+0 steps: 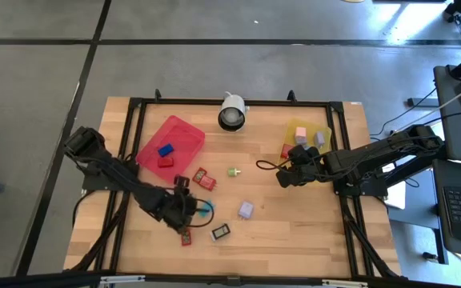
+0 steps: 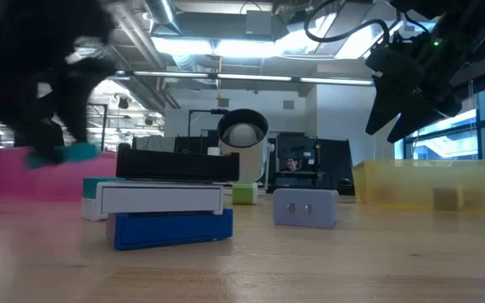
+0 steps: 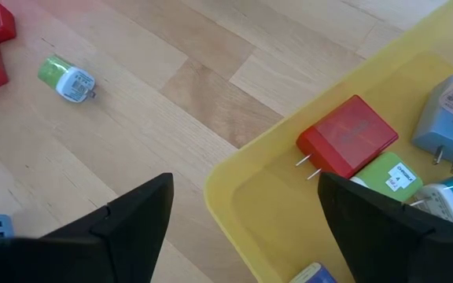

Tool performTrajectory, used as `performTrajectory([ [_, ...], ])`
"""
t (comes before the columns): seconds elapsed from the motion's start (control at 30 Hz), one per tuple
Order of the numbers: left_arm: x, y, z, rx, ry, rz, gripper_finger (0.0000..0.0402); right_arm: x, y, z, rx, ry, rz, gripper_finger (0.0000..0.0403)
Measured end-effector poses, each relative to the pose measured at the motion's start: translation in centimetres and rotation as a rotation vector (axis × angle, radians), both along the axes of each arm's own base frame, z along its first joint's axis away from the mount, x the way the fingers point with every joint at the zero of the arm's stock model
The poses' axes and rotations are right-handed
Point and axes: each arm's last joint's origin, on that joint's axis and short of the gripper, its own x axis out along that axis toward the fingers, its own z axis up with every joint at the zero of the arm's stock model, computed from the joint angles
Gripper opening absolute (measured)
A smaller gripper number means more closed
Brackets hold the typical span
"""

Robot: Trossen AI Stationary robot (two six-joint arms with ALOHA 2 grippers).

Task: Pick & Place Office items
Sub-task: Put the left light blue digital timer into the pink bin

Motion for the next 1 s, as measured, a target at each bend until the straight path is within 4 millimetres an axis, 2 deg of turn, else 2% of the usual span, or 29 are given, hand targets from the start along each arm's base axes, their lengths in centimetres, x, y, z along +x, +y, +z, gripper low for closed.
performTrajectory([
  [0.23,1.9,1.6,2.0,0.199,-0.246,0.191,0.0163,0.0,0.0,0.0,0.000,-0.001,0.000,0.0318],
  [0.43,3.2,4.5,2.8,0.319,-0.372,0.382,0.0162,0.0,0.0,0.0,0.000,-0.001,0.000,0.0318],
  [0.67,3.4,9.8,2.6,0.375,-0.284,0.600,0.0161,0.0,0.0,0.0,0.000,-0.001,0.000,0.0318],
  [0.83,2.4,13.4,2.4,0.423,-0.182,0.764,0.0161,0.0,0.0,0.0,0.000,-0.001,0.000,0.0318],
  [1.0,0.9,16.6,0.7,0.407,-0.030,0.866,0.0161,0.0,0.0,0.0,0.000,-0.001,0.000,0.0318],
])
